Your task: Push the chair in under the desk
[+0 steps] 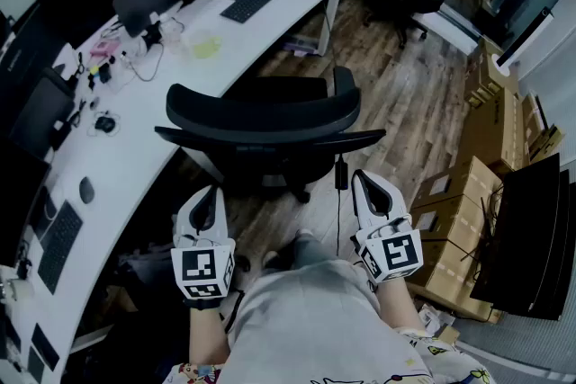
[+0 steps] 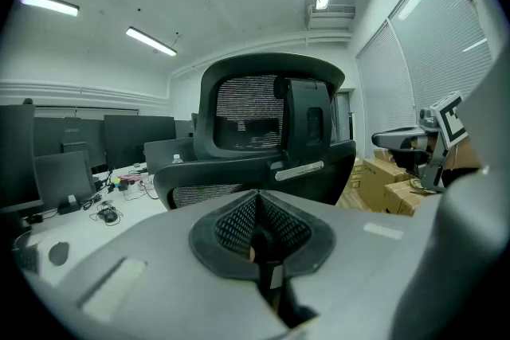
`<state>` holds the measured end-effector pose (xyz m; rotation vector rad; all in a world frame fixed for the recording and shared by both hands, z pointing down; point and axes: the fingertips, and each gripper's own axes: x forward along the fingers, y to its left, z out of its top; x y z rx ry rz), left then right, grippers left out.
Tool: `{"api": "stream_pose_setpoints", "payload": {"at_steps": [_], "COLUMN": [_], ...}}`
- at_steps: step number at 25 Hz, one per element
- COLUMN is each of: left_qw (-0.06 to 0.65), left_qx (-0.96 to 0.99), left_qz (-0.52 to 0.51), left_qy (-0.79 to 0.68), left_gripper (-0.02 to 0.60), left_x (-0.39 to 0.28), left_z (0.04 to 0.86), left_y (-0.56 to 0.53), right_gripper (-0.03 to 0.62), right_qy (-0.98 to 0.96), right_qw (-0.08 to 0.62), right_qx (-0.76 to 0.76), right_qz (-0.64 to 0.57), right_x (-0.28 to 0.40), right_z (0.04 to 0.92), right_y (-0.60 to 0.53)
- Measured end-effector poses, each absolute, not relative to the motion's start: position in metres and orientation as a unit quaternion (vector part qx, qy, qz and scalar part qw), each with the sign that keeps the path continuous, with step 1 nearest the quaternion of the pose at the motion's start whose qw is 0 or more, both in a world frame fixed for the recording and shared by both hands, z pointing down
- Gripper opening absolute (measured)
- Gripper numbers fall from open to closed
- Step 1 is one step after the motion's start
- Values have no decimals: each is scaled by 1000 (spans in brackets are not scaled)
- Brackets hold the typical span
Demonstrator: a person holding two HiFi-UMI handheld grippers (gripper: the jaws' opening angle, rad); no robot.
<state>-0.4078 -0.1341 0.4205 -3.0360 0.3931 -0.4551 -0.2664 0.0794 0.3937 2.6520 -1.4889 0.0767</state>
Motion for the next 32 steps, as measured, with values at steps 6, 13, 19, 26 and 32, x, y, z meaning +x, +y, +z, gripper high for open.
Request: {"api": "stream_pose_setpoints", "payload": {"at_steps": [6, 13, 19, 26, 32], "left_qw": [56, 124, 193, 233, 277], "left_qx": [-979, -973, -962, -956, -943], "left_qz": [-146, -153, -163, -158, -178], "left_qy": [130, 118, 101, 78, 48], "left_gripper": [14, 135, 193, 287, 351], "left_x": [-408, -403, -392, -378, -366], "left_z": [422, 417, 415, 413, 426], "left_y": [-141, -155, -174, -205, -234], "right_gripper": [2, 129, 227, 288, 308], "right_qy": [-477, -490, -503, -523, -542], "right_qw": [46, 72, 116, 164, 203], "right_qx": [877, 869, 856, 837, 815], "right_qz": [17, 8, 1, -8, -11], "right_x": [-260, -252, -238, -215, -198], "right_z": [392, 387, 386, 386, 397], "right_y": [85, 80, 74, 68, 67]}}
